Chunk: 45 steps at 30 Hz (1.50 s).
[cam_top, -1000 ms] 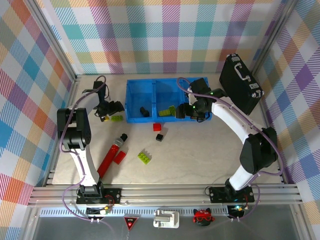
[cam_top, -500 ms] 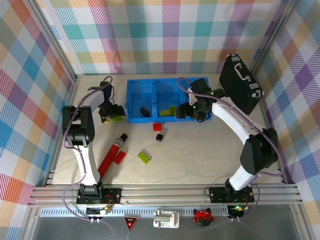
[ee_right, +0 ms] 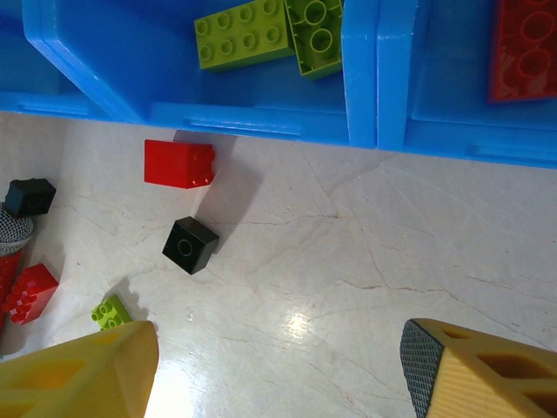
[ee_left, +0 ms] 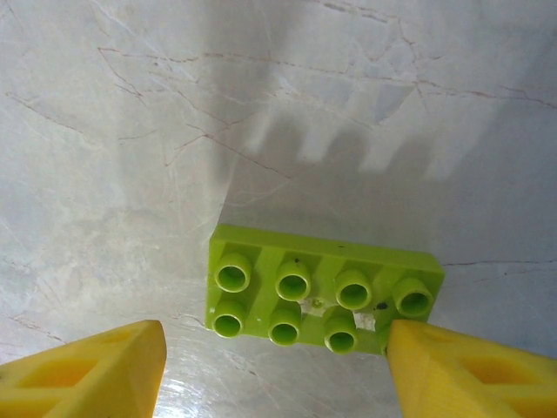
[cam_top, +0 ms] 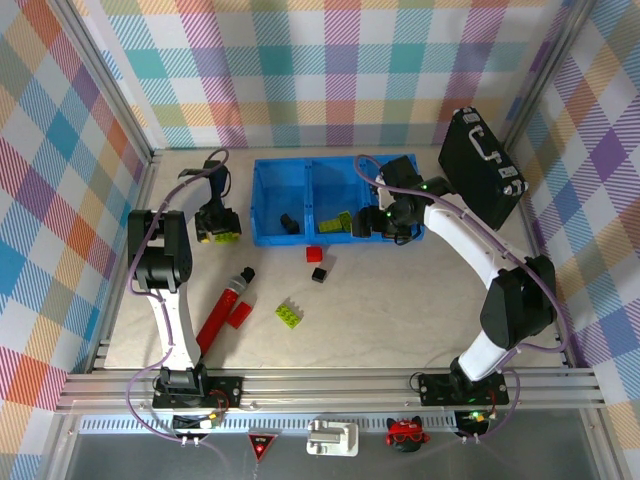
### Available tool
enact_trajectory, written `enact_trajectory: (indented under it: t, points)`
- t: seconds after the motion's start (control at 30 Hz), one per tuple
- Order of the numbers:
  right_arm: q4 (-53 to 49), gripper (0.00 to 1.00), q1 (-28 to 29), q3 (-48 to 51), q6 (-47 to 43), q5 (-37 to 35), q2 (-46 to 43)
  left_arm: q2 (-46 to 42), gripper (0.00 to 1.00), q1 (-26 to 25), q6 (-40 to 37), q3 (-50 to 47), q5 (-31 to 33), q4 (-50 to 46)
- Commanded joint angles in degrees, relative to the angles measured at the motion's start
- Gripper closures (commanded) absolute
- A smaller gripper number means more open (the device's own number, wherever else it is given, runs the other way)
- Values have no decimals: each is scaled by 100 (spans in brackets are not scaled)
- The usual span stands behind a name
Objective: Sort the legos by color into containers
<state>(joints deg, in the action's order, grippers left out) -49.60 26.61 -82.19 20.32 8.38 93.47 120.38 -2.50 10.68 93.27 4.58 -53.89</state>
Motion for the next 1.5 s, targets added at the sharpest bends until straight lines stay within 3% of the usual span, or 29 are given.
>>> enact_trajectory:
  t: [0.0,0.2,0.5,0.87,1.07,1.47]
  points:
    - [-111,25,27,-104,-56,-39,-138,-50,31,-13,51,33,-423,-10]
    - [-127,25,28,-56,-41,-64,-169,124,18,-21,-65,207,-467,-162]
    - [-137,25,28,-38,-27,-74,-185,338,13,-22,-120,279,-470,-173]
    - [-199,25,28,-78,-55,-91,-252,425,26,-13,-110,304,-398,-161]
    - [-225,25,28,-96,-85,-91,-273,334,37,-5,-110,341,-405,-209]
    - [-425,25,28,-208,-202,-202,-308,-451,42,12,87,62,87,-72]
